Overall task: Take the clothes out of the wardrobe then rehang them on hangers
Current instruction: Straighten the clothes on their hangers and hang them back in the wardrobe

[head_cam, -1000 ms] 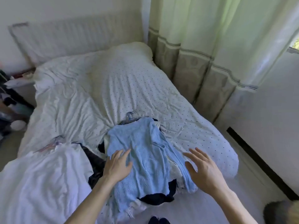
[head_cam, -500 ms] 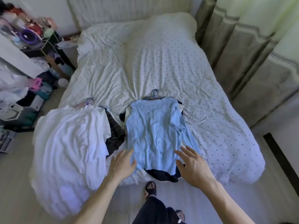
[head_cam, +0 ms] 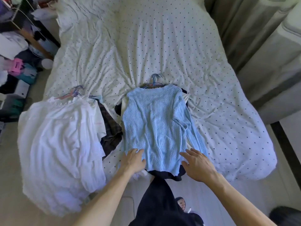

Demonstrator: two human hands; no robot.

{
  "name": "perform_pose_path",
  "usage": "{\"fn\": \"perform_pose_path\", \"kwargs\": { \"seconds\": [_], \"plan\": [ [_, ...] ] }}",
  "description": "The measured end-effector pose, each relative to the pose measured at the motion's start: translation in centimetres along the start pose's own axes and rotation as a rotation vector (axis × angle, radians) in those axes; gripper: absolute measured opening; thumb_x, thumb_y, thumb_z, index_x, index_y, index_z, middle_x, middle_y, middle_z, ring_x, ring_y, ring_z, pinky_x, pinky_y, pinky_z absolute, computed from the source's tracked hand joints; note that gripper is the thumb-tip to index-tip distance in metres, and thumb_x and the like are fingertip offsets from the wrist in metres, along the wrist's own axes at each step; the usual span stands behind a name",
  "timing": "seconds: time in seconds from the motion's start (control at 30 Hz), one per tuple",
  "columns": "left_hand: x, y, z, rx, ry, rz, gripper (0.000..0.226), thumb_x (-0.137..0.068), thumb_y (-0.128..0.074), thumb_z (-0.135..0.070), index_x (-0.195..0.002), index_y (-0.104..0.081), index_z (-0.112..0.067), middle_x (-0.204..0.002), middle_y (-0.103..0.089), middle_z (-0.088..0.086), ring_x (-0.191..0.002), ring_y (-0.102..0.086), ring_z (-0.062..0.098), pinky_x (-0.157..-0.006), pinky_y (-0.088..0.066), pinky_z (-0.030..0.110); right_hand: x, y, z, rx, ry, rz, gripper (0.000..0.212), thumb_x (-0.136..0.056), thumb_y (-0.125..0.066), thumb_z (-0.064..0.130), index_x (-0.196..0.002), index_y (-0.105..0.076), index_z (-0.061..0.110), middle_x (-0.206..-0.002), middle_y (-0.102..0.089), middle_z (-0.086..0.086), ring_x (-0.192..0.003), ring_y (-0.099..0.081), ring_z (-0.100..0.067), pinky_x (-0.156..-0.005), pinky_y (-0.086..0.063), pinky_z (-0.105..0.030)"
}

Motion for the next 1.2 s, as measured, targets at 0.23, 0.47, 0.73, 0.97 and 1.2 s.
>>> {"fn": "perform_pose_path", "kwargs": {
  "seconds": [0.23, 0.47, 0.73, 0.97, 1.2],
  "plan": [
    [-13.2, 6.4, 0.4, -0.067, -0.048, 0.036, 0.062, -0.098, -0.043, -0.042, -0.155, -0.026, -0.027, -0.160, -0.030, 0.006, -0.149, -0.023, 0.025, -0.118, -0.024, 0.054, -13.3, 2.2, -0.3, -0.033, -0.077, 0.125, 0.051, -0.104, -0.036, 0.038, -0.154, -0.031, 0.027, -0.158, -0.035, 0.000, -0.149, -0.024, -0.020, -0.118, -0.029, -0.038],
    [-28.4, 16.1, 1.8, -0.028, -0.017, -0.114, 0.062, -0.098, -0.048, -0.036, -0.155, -0.027, -0.024, -0.163, -0.020, 0.009, -0.150, -0.019, 0.026, -0.119, -0.022, 0.052, -25.8, 4.6, -1.1, -0.098, -0.155, 0.087, 0.060, -0.104, -0.037, 0.035, -0.159, -0.014, 0.026, -0.168, -0.001, -0.004, -0.153, -0.009, -0.024, -0.123, -0.020, -0.039],
    [-39.6, 23.1, 4.3, -0.052, 0.049, -0.251, 0.066, -0.093, -0.055, -0.029, -0.153, -0.030, -0.019, -0.153, -0.038, 0.011, -0.140, -0.037, 0.030, -0.113, -0.032, 0.046, -32.7, 3.2, -2.5, -0.093, -0.223, 0.128, 0.067, -0.104, -0.039, 0.033, -0.159, -0.001, 0.030, -0.165, 0.021, 0.001, -0.152, 0.015, -0.027, -0.124, -0.009, -0.054],
    [-41.7, 22.5, 5.4, -0.088, 0.028, -0.142, 0.047, -0.094, -0.060, -0.024, -0.135, -0.045, -0.006, -0.120, -0.059, 0.016, -0.108, -0.061, 0.036, -0.090, -0.053, 0.050, -33.3, 0.8, -2.6, -0.081, -0.226, 0.174, 0.064, -0.102, -0.039, 0.040, -0.159, -0.010, 0.028, -0.162, 0.027, 0.003, -0.146, 0.033, -0.028, -0.124, -0.003, -0.053],
    [-41.1, 21.8, 6.8, -0.111, 0.036, -0.067, 0.052, -0.094, -0.057, -0.026, -0.143, -0.040, -0.023, -0.130, -0.055, 0.011, -0.120, -0.054, 0.031, -0.093, -0.051, 0.046, -33.0, 1.5, -2.8, -0.113, -0.211, 0.197, 0.063, -0.102, -0.043, 0.040, -0.158, -0.018, 0.028, -0.163, 0.022, 0.004, -0.148, 0.027, -0.025, -0.124, 0.000, -0.047]
  ]
}}
Point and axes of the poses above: each hand's wrist, its own x-axis away from the middle knuckle, its own y-axis out of the back of the hand, z = x × y, the point moved 10 cm from there along -x, towards the middle knuckle
